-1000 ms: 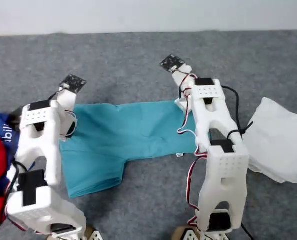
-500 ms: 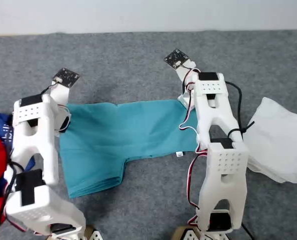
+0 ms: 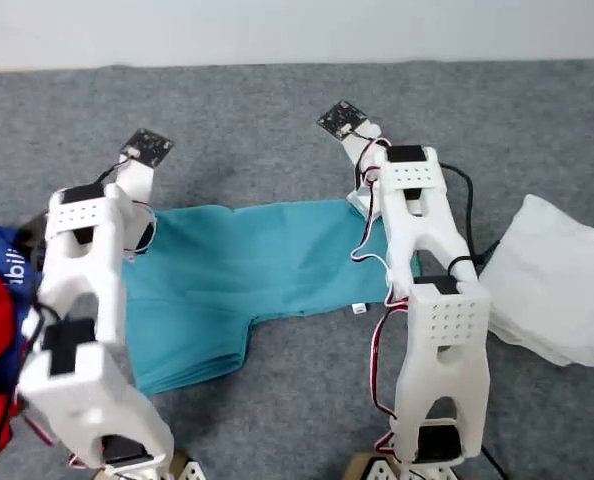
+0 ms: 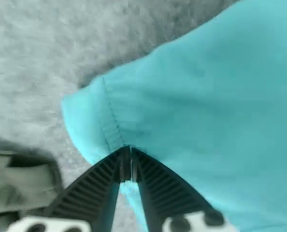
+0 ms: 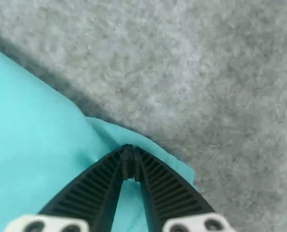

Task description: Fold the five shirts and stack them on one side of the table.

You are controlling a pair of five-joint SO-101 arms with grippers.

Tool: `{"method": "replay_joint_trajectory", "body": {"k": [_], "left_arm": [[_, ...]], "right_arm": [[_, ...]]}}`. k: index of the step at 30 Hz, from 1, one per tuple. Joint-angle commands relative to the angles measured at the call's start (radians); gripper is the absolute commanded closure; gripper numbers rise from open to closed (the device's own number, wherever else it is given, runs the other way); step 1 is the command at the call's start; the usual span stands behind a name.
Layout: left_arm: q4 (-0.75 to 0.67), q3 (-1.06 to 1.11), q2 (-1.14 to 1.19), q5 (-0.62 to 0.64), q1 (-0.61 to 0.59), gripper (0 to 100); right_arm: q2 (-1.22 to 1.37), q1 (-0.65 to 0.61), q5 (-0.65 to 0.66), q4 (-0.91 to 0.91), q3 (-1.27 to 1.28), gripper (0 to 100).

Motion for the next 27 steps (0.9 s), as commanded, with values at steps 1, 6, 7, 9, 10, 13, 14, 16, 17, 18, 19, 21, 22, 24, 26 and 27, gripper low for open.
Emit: {"method": "replay_joint_trajectory", "body": {"k": [1,6,7,9,10,13,14,16,17,18,19,21,22,24,26,27], "left_arm": [[0.089,-0.145,0.103,0.014,-0.048,99],[0.181,-0.263,0.135,0.014,-0.087,99],[0.195,-0.277,0.133,0.012,-0.086,99],[0.226,-0.298,0.117,0.012,-0.080,99],[0.236,-0.302,0.103,0.012,-0.069,99],[0.265,-0.303,0.048,0.012,-0.038,99],[0.276,-0.303,0.026,0.012,-0.026,99],[0.296,-0.303,-0.023,0.012,-0.003,99],[0.305,-0.303,-0.049,0.012,0.008,99],[0.318,-0.303,-0.081,0.012,0.018,99],[0.328,-0.303,-0.115,0.012,0.029,99],[0.358,-0.302,-0.184,0.012,0.048,99],[0.377,-0.302,-0.216,0.012,0.060,99],[0.434,-0.300,-0.270,0.012,0.084,99],[0.505,-0.288,-0.311,0.011,0.117,99],[0.531,-0.265,-0.334,0.011,0.135,99]], "right_arm": [[-0.008,0.038,-0.011,-0.013,-0.051,98.8],[-0.010,0.051,-0.011,-0.008,-0.063,98.8],[-0.010,0.053,-0.011,-0.007,-0.072,98.8],[-0.010,0.050,-0.011,-0.005,-0.087,98.8],[-0.012,0.047,-0.012,-0.004,-0.098,98.8],[-0.012,0.038,-0.052,0.027,-0.152,98.8],[-0.012,0.030,-0.058,0.039,-0.169,98.8],[-0.012,0.021,-0.064,0.084,-0.216,98.8],[-0.012,0.012,-0.066,0.111,-0.242,98.8],[-0.012,0.004,-0.066,0.139,-0.272,98.8],[-0.012,-0.004,-0.066,0.170,-0.298,98.8],[-0.013,-0.019,-0.066,0.242,-0.359,98.8],[-0.012,-0.025,-0.066,0.288,-0.394,98.8],[-0.012,-0.036,-0.066,0.378,-0.453,98.8],[-0.012,-0.051,-0.068,0.483,-0.502,98.8],[-0.012,-0.056,-0.074,0.539,-0.528,98.8]]}}
